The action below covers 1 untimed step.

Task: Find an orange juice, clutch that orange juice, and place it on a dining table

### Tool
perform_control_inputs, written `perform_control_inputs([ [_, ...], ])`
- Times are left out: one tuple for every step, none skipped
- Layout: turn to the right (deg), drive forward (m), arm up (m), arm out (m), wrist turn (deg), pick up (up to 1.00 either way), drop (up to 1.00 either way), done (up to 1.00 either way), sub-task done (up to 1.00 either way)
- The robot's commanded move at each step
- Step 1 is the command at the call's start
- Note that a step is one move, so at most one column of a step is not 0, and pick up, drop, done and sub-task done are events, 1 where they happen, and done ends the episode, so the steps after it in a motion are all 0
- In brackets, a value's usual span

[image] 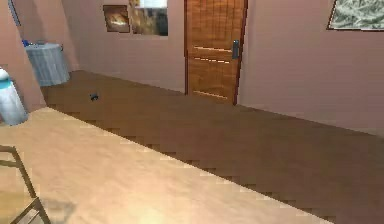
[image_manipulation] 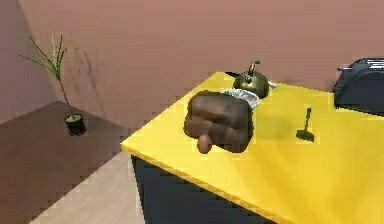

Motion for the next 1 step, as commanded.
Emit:
perform_control_inputs([
  [-45.0, 0.0, 0.0, 0.0, 0.0, 0.0, 0.0, 0.0, 0.0],
])
